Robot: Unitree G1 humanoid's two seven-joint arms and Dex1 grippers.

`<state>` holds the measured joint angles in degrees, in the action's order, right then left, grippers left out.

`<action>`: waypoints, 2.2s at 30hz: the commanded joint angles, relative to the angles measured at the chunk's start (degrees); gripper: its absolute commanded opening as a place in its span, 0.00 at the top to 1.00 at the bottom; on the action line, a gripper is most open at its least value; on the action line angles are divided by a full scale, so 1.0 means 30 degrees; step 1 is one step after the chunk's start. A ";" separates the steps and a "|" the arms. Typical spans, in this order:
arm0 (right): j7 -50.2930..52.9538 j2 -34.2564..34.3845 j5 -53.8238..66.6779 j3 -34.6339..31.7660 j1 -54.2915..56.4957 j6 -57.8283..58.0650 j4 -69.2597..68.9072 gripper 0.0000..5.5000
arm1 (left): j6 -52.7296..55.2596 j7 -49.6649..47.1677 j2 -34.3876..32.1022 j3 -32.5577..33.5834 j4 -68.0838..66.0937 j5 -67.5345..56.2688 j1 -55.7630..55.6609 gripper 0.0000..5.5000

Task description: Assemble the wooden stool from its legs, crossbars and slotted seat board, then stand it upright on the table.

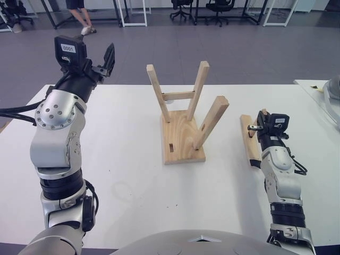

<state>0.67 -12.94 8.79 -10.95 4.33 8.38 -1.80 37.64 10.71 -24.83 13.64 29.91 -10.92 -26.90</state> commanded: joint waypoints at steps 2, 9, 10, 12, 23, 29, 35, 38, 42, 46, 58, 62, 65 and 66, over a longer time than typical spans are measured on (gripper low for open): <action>0.0051 0.0099 0.0227 -0.0897 -0.2893 0.3668 0.4469 0.92 | -0.0380 -0.0001 -0.0389 -0.0347 -0.0139 0.0580 0.0325 0.33; -0.1458 -0.0012 0.1049 -0.1360 -0.3734 0.2358 0.7073 0.92 | -0.0498 0.0076 -0.0740 -0.0535 -0.0250 0.0989 0.0521 0.33; -0.1824 0.0087 0.1195 -0.1426 -0.3912 0.1680 0.7289 0.92 | -0.0492 0.0086 -0.0795 -0.0555 -0.0233 0.1031 0.0547 0.33; -0.2627 0.0357 0.1593 -0.1716 -0.4441 0.0108 0.7778 0.92 | -0.0504 0.0103 -0.0867 -0.0563 -0.0246 0.1094 0.0565 0.33; -0.4477 0.0216 0.2681 -0.1727 -0.4285 -0.3210 0.8707 0.92 | -0.0553 0.0204 -0.0840 -0.0537 -0.0284 0.1375 0.0550 0.33; -0.4305 -0.0161 0.2578 -0.1028 -0.3653 -0.2174 0.7328 0.92 | -0.0550 0.0060 -0.0732 -0.0652 -0.0246 0.1375 0.0610 0.33; -0.2993 -0.0374 0.2775 -0.0725 -0.2766 0.0519 0.5784 0.92 | -0.0649 -0.0037 -0.0630 -0.0685 -0.0252 0.1378 0.0649 0.33; -0.2815 -0.0513 0.2767 -0.0475 -0.2637 0.1461 0.5054 0.92 | -0.0698 -0.0051 -0.0603 -0.0680 -0.0303 0.1376 0.0642 0.33; -0.2700 -0.0663 0.2607 -0.0557 -0.2714 0.1291 0.4281 0.76 | -0.0752 -0.0048 -0.0592 -0.0676 -0.0330 0.1354 0.0658 0.33; -0.2666 -0.0613 0.2364 -0.0765 -0.2796 0.1080 0.3684 0.64 | -0.0886 0.0007 -0.0555 -0.0666 -0.0384 0.1416 0.0673 0.33; -0.4284 -0.4998 0.2328 0.0520 -0.0462 1.2050 -0.1524 0.32 | -0.0995 -0.0204 -0.0221 -0.0820 -0.0298 0.1492 0.0873 0.33; -0.4321 -0.5494 0.2022 0.1305 0.0181 1.5111 -0.2488 0.32 | -0.1078 -0.0252 -0.0088 -0.0803 -0.0273 0.1589 0.0986 0.33; -0.4442 -0.5573 0.2036 0.1297 0.0125 1.6021 -0.2433 0.41 | -0.1090 -0.0222 -0.0096 -0.0744 -0.0308 0.1623 0.0982 0.33; -0.4523 -0.5640 0.2002 0.1323 0.0118 1.6162 -0.2355 0.44 | -0.1085 -0.0204 -0.0113 -0.0715 -0.0305 0.1620 0.0996 0.33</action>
<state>-12.27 -28.82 15.43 -7.14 4.30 54.93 -9.10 34.64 10.37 -25.04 11.40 29.14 -6.50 -24.26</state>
